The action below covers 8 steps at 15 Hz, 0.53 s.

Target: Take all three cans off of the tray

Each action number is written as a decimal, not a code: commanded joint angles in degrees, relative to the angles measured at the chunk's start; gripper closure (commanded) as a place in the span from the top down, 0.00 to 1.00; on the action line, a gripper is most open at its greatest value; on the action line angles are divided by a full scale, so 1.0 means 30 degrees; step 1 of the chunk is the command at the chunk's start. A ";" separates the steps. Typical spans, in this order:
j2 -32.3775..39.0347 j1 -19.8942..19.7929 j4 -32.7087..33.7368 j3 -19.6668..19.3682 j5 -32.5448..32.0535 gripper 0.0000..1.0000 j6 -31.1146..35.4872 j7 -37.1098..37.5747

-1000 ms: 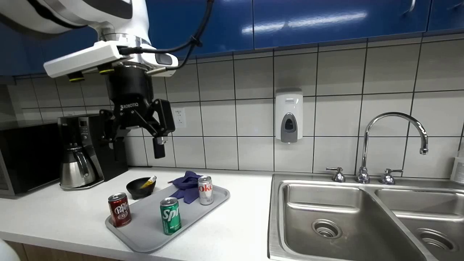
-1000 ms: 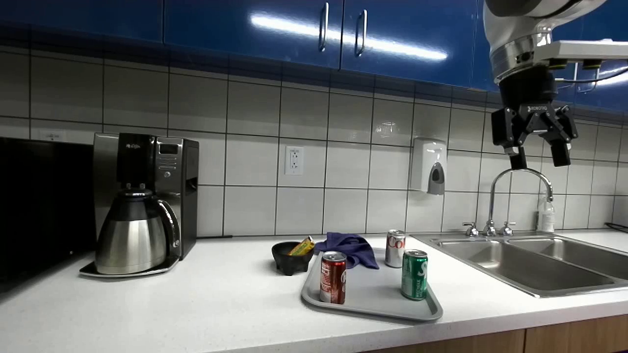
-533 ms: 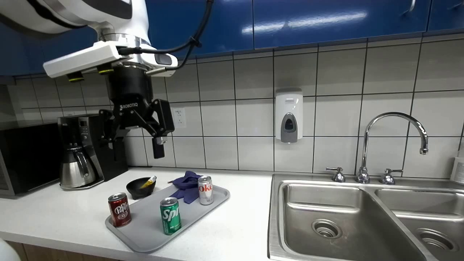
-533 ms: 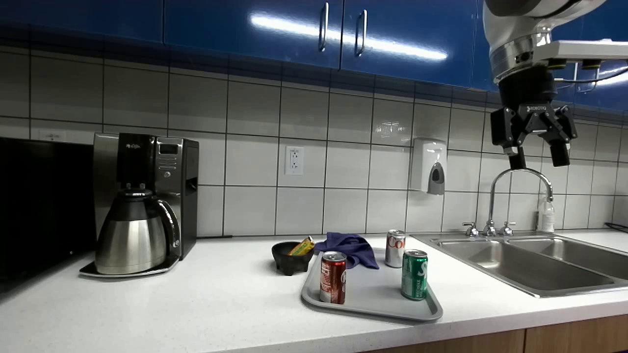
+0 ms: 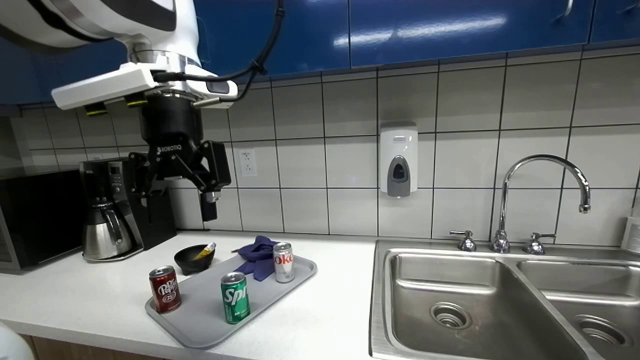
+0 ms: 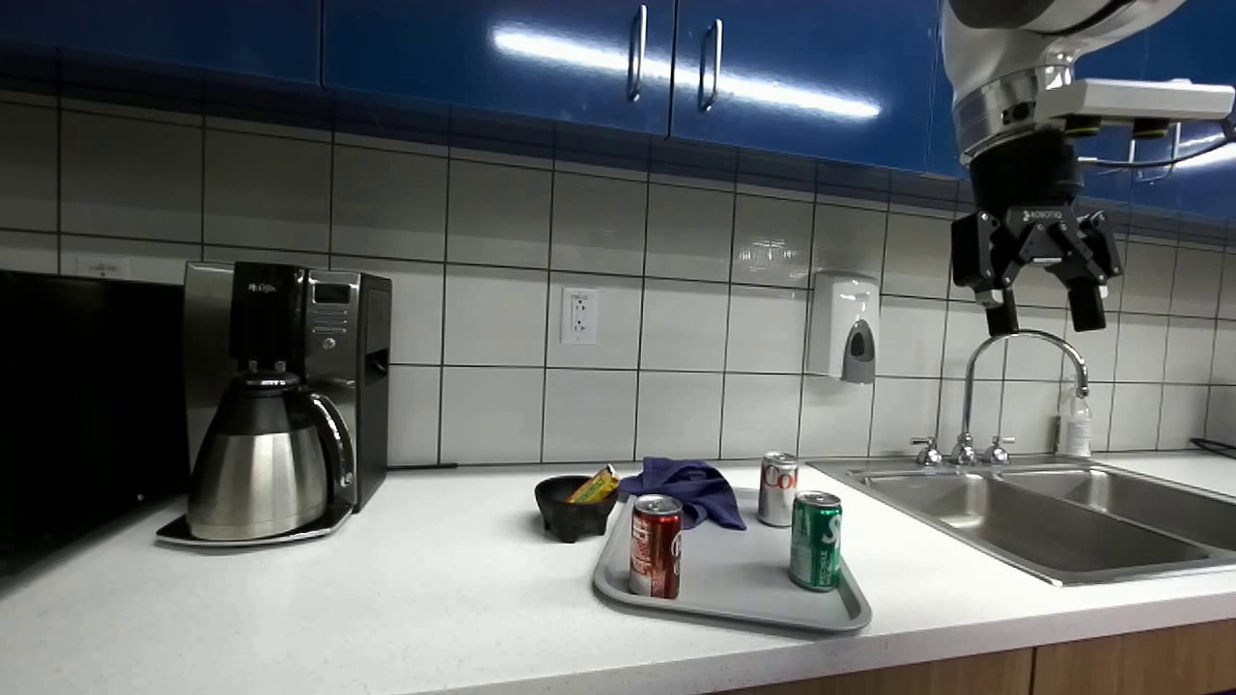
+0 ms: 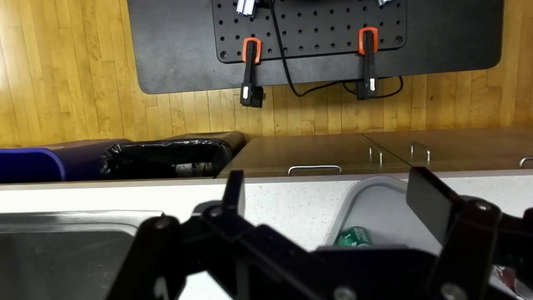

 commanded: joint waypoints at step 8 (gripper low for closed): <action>-0.0102 0.0017 -0.1767 0.0083 0.1430 1.00 0.2755 0.0815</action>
